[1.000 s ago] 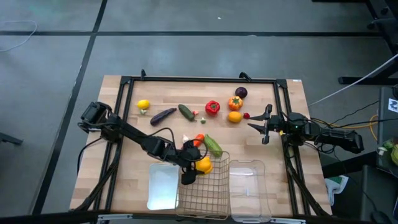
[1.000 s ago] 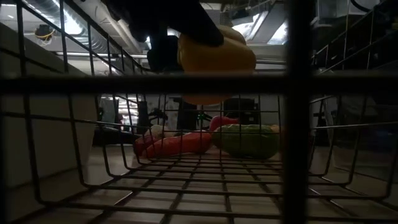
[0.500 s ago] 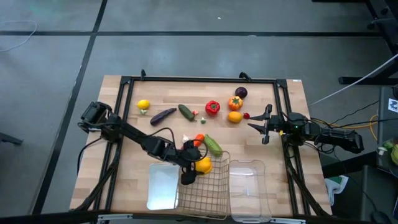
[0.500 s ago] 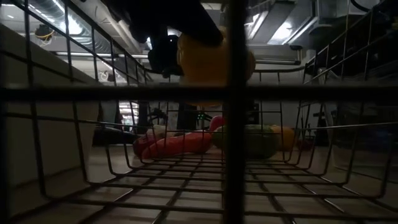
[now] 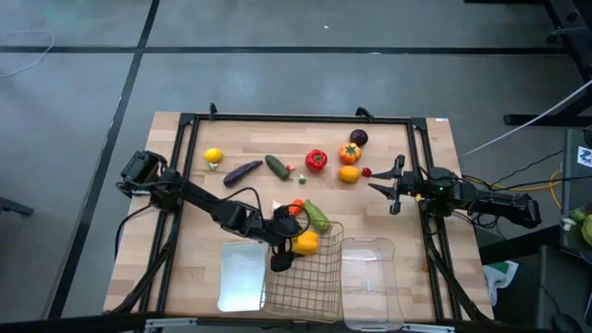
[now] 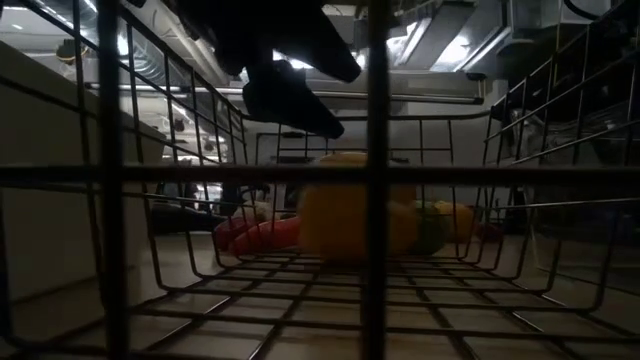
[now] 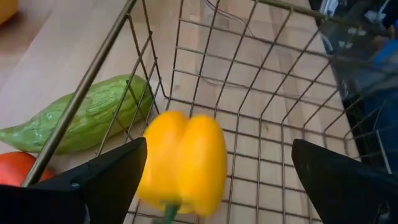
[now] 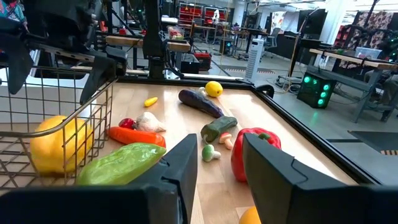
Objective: Sort produce into baskets
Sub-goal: Put the right yellow lemon into the transparent bin
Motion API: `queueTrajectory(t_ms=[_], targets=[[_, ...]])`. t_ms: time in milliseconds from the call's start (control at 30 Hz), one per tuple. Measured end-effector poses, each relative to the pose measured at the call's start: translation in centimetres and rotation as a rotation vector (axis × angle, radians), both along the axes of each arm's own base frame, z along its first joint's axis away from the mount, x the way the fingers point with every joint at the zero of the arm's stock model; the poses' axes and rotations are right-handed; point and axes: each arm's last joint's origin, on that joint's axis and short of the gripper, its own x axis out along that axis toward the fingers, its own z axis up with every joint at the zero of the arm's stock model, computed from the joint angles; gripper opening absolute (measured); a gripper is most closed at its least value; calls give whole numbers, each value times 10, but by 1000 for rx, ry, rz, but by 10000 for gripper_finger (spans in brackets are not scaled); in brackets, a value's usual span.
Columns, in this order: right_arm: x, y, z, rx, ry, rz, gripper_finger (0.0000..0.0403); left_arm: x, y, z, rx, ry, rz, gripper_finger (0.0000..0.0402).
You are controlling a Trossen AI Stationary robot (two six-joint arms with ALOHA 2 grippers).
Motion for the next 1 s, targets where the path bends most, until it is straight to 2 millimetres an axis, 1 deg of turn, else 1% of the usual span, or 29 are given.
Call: queueTrajectory(t_ms=[100,267,533,900,933,1000], targets=[[0,0,0,0,0,0,127,0,0,2,7,-5,-7,397],[0,0,0,0,0,0,127,-1,11,15,-2,-43,16,398],[0,0,0,0,0,0,127,-2,40,41,3,-120,77,398],[0,0,0,0,-2,0,127,-6,82,64,18,-184,181,398],[0,0,0,9,-6,0,127,-6,86,66,18,-190,193,398],[0,1,1,93,-21,29,127,-7,95,69,33,-197,209,398]])
